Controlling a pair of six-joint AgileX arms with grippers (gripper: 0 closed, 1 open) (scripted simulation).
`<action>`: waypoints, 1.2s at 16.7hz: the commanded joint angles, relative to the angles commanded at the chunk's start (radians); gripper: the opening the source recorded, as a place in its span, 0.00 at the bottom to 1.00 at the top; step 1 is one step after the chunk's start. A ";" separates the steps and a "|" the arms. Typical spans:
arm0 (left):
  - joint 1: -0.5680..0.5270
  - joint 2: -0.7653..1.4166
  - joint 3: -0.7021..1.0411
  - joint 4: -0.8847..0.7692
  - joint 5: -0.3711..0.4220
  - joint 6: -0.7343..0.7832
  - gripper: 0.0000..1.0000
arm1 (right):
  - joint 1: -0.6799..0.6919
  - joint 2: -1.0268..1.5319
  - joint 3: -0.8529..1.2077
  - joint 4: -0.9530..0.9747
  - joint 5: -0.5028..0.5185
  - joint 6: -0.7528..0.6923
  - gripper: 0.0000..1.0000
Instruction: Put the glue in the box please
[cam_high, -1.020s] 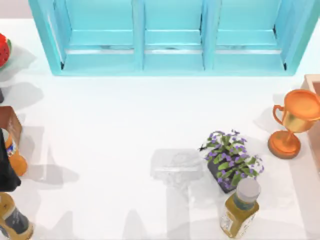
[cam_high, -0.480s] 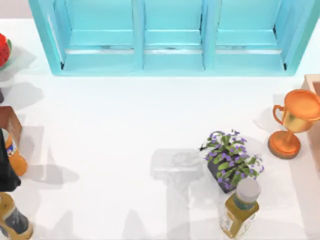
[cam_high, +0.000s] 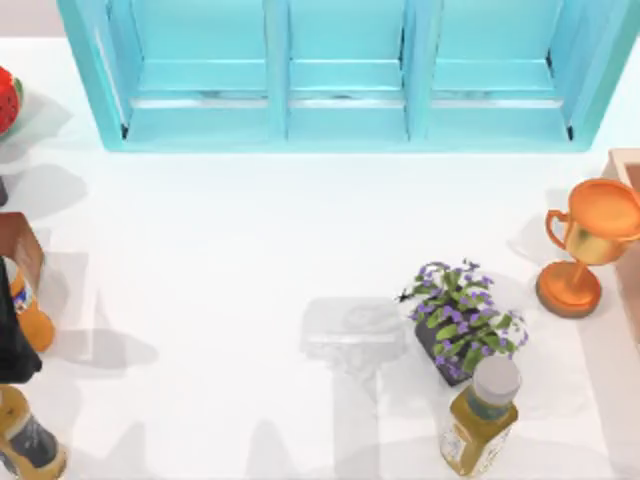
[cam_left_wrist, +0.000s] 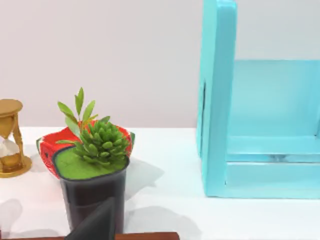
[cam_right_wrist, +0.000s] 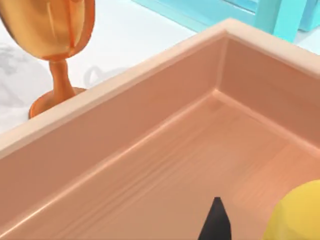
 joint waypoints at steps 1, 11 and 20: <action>0.000 0.000 0.000 0.000 0.000 0.000 1.00 | 0.008 -0.004 -0.011 0.033 0.001 0.029 0.00; 0.000 0.000 0.000 0.000 0.000 0.000 1.00 | 0.095 -0.025 -0.137 0.427 -0.022 0.354 0.00; 0.000 0.000 0.000 0.000 0.000 0.000 1.00 | 0.100 -0.026 -0.140 0.431 -0.024 0.358 0.30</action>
